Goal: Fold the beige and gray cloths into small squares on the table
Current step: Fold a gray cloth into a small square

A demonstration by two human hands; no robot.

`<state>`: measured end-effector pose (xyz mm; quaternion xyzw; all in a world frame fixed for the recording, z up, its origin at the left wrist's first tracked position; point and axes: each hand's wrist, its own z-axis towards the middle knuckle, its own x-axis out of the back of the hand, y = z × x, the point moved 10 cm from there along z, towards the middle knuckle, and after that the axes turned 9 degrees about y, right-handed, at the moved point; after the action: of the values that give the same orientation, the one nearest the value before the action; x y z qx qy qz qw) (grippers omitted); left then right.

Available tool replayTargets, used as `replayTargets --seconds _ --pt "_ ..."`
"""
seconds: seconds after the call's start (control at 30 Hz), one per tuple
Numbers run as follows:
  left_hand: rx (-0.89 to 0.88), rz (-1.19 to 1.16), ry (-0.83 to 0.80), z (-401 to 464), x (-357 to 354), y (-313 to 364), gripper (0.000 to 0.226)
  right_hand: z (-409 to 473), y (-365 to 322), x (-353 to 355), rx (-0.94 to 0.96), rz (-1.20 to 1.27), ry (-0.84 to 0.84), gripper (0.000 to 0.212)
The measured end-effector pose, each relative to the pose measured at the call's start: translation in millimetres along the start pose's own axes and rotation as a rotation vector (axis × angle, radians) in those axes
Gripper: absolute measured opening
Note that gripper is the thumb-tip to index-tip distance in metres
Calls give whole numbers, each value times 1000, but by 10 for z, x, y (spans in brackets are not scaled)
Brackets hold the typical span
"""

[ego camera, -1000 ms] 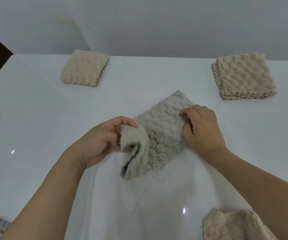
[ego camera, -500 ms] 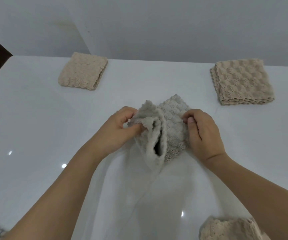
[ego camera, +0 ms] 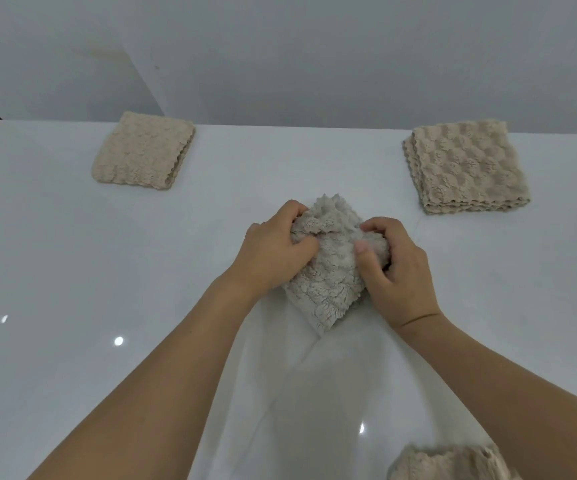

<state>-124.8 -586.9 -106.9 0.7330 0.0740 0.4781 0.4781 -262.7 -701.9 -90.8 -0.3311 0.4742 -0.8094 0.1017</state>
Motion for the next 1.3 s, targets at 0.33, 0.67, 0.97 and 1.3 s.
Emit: replayTargets --seconds 0.33,0.67,0.97,1.3 --pt "76 134 149 188 47 -52 35 20 40 60 -56 -188 86 39" --pt "33 423 203 271 -32 5 41 32 -47 -85 171 -338 26 25" --pt "260 -151 -137 228 -31 -116 37 53 58 -160 145 -438 -11 44" --pt "78 80 -71 48 286 -432 16 46 86 -228 151 -554 -62 54"
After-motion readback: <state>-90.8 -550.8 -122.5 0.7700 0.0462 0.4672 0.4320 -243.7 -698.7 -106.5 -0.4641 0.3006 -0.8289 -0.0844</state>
